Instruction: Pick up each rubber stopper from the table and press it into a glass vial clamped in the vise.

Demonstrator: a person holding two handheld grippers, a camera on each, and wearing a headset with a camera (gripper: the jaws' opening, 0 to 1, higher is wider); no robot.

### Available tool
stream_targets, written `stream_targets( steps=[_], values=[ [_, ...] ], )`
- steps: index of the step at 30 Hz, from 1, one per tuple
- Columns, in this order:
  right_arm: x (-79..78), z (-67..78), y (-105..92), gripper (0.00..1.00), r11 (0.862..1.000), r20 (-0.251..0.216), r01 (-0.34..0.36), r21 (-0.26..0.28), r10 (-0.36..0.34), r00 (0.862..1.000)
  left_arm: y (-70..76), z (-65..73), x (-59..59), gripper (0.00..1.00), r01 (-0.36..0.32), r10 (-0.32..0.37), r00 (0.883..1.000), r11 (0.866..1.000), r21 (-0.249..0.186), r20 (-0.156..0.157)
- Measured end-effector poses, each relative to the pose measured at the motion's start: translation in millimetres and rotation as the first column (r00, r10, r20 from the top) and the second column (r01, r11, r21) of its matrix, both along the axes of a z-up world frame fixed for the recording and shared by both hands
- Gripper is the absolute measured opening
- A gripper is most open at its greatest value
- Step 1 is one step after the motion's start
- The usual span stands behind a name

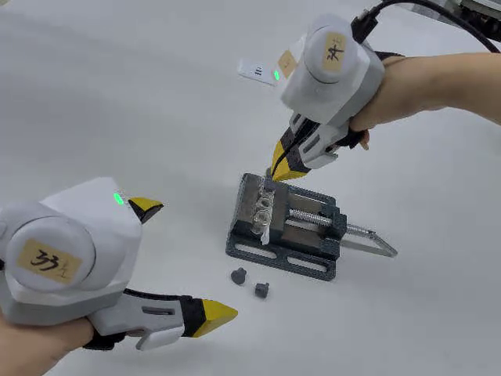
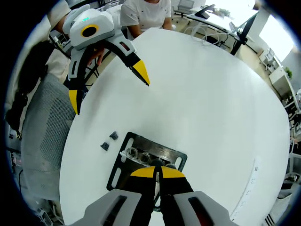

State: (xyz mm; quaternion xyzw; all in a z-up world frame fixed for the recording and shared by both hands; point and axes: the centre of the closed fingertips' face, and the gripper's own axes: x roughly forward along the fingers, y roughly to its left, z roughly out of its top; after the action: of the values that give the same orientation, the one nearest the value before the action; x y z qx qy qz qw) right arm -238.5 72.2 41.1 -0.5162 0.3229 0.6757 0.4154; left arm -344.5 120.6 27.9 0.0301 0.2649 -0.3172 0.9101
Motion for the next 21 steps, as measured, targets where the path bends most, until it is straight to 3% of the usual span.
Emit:
stream_targets(
  steps=[21],
  values=[
    [-1.5,-10.6,0.4,0.00,1.000,-0.004,0.001,-0.013,-0.001,1.000,0.4,-4.6,-1.4,0.90,0.000,0.000,1.000,1.000,-0.007,-0.016]
  ],
)
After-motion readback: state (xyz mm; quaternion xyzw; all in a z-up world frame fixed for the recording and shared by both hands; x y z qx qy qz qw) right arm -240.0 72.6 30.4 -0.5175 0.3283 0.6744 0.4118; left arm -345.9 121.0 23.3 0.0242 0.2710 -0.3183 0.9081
